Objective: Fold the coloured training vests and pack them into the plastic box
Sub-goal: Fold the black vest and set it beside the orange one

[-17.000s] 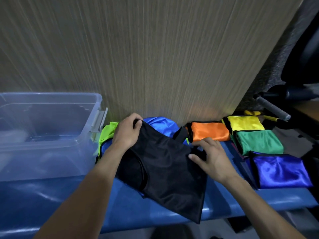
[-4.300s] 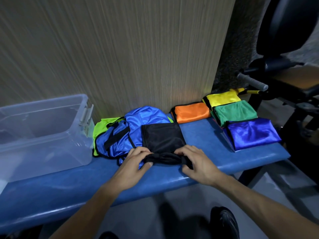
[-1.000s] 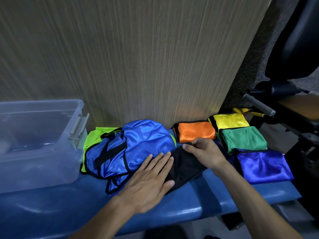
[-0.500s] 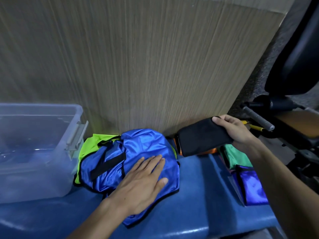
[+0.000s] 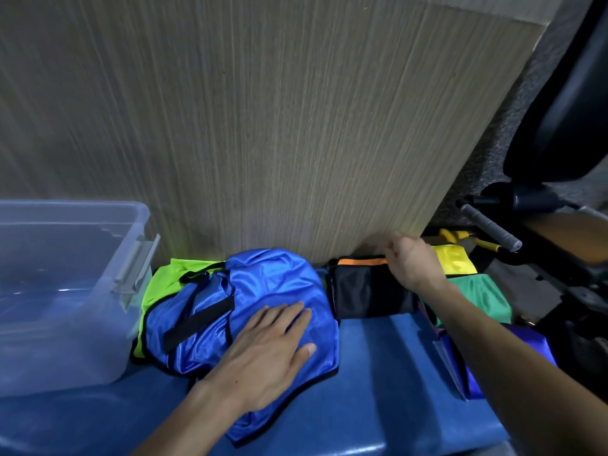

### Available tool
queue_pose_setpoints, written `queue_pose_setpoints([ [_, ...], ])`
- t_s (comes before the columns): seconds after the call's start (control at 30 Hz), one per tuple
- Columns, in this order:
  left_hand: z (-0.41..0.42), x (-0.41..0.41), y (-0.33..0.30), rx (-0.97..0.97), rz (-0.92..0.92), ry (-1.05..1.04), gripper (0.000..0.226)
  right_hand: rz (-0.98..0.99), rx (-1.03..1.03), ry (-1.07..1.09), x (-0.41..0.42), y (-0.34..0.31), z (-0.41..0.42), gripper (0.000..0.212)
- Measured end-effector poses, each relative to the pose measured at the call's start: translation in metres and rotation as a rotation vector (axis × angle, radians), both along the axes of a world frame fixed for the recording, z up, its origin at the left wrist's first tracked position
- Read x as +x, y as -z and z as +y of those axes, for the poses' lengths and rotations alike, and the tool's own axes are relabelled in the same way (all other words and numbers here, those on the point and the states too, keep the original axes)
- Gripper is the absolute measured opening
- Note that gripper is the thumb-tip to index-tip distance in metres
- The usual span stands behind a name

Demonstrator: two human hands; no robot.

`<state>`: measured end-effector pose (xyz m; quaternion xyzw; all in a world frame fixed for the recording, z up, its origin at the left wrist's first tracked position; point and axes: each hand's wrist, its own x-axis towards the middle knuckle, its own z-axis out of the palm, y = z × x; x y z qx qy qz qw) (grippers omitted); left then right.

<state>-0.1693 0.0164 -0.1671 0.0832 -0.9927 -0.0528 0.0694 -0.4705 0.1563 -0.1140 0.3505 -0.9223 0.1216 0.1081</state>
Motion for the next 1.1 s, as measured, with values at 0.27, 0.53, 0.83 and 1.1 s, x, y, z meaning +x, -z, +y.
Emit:
queue_pose_setpoints([
  [0.27, 0.009, -0.007, -0.003, -0.046, -0.002, 0.030, 0.054, -0.339, 0.414, -0.315, -0.004, -0.010, -0.012, 0.051],
  [0.53, 0.007, -0.009, -0.006, 0.018, -0.093, 0.042, 0.070, -0.423, 0.545, -0.304, -0.015, -0.014, -0.033, 0.043],
  [0.83, 0.006, -0.017, -0.008, 0.022, -0.091, 0.038, 0.068, -0.487, 0.540, -0.383, -0.021, -0.013, -0.035, 0.024],
  [1.1, 0.005, -0.017, -0.014, 0.032, -0.019, 0.027, 0.056, -0.205, 0.542, -0.313, -0.044, -0.045, -0.049, 0.034],
])
